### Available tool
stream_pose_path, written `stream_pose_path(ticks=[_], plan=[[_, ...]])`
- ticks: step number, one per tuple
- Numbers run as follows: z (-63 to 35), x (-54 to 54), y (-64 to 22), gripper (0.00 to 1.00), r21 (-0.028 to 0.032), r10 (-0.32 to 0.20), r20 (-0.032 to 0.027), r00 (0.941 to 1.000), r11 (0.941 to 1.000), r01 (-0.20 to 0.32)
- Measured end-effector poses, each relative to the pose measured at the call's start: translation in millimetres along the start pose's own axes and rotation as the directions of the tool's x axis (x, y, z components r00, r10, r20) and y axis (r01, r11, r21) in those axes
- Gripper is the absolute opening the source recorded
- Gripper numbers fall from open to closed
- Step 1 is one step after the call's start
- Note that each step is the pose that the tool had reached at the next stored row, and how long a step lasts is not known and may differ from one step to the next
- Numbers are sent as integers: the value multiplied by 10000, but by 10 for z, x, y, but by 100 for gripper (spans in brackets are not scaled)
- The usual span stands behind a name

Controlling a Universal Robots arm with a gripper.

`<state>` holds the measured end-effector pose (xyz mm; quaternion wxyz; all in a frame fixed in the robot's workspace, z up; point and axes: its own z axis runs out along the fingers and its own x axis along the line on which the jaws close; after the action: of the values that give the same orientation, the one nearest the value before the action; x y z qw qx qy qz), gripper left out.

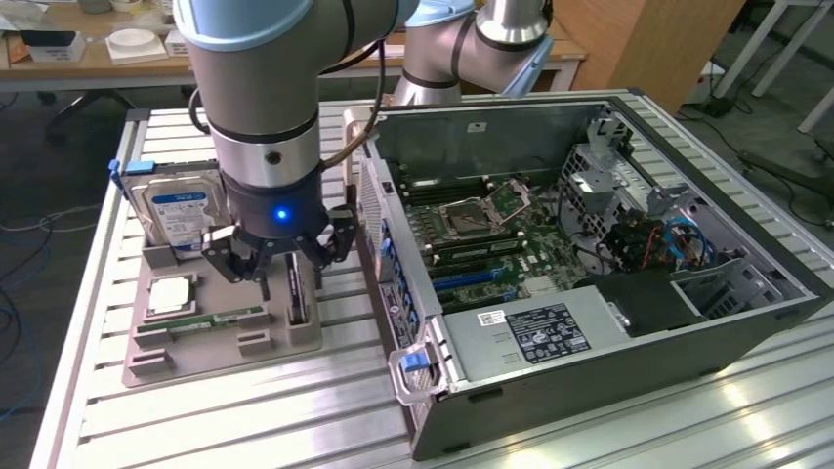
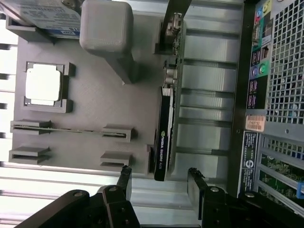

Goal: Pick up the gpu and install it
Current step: 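Pick up the gpu and move the gpu toward the slot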

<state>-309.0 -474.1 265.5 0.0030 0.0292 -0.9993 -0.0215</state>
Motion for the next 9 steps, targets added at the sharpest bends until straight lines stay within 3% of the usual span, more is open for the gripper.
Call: stream_pose_path(ticks=[9], plan=[[77,-16,45,59,-3,439,19,9990,9990,-439]])
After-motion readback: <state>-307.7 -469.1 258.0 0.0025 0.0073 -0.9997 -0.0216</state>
